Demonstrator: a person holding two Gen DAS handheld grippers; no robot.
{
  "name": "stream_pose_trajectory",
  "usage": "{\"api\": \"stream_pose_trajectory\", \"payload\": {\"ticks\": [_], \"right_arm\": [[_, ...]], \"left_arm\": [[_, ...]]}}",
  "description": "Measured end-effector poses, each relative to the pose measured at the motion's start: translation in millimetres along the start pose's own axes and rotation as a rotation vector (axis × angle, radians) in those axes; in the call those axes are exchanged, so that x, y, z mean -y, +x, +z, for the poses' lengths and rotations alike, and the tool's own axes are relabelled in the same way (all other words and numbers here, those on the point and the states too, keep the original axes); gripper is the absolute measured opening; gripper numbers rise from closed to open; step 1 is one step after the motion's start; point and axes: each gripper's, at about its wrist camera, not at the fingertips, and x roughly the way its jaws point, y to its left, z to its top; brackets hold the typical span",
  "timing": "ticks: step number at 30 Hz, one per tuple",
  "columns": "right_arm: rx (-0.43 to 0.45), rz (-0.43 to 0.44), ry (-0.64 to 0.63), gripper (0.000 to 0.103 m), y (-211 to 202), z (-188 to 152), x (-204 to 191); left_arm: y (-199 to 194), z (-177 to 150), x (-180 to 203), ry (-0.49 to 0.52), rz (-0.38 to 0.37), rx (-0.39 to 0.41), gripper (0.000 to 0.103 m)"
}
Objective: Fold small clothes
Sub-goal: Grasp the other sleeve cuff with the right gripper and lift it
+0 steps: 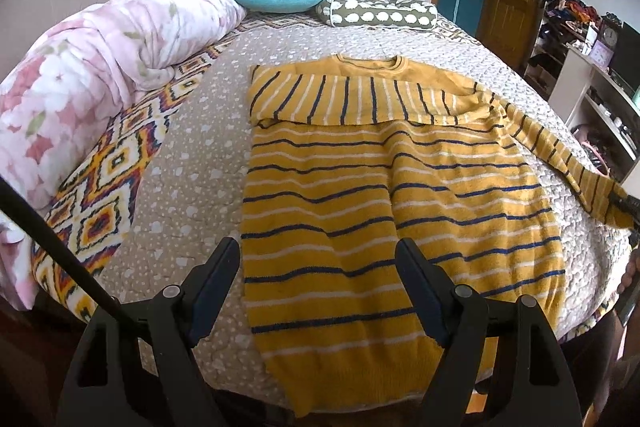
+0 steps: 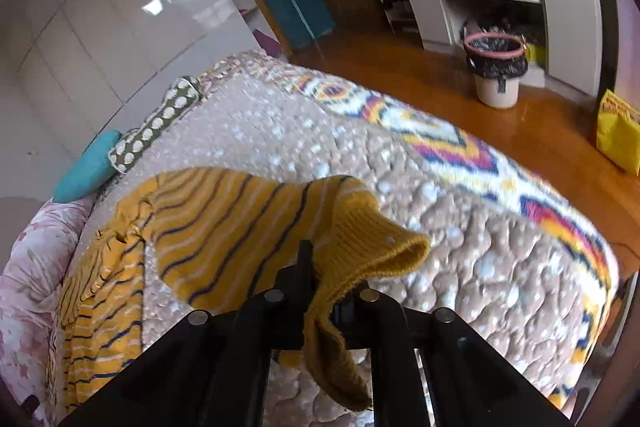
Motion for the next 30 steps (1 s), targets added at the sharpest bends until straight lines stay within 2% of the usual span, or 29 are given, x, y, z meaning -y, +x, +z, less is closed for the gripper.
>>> {"api": "stream_pose_trajectory", "payload": {"ticks": [3,9,12,15,19,23,24,27,30], "right_arm": [[0.029,0.029,-0.018,0.005,-12,13,-11],[0.045,0.214,0.037,0.005,-33,55,-35],[0.038,0.242,0.005,0.005,-36,71,-63],[0.034,0.256,-0.096,0.005,-34,82,-117],[0.005,0.306,-0.266,0.005,-19,79,-217],[-0.078,0.373,-0.472,0.005,19,42,-349],[-0.1,0.384,-0.505,0.005,28,30,-370],[-0.182,0.402,-0.636,0.005,66,-24,-453],[-0.266,0.394,-0.771,0.005,106,-94,-524]], "left_arm": [[-1,0,-3,-0.006,-0.002,0.005,0.079],[-3,-4,-21,-0.066,-0.014,0.021,0.079],[-2,-9,-36,-0.098,-0.023,0.022,0.079],[-5,-15,-58,-0.147,-0.044,0.018,0.079],[-12,-20,-85,-0.206,-0.051,0.051,0.079],[-18,-25,-110,-0.254,-0.041,0.09,0.079],[-18,-27,-116,-0.263,-0.036,0.095,0.079],[-16,-34,-133,-0.289,-0.024,0.096,0.079],[-11,-40,-147,-0.305,-0.016,0.088,0.079]]}}
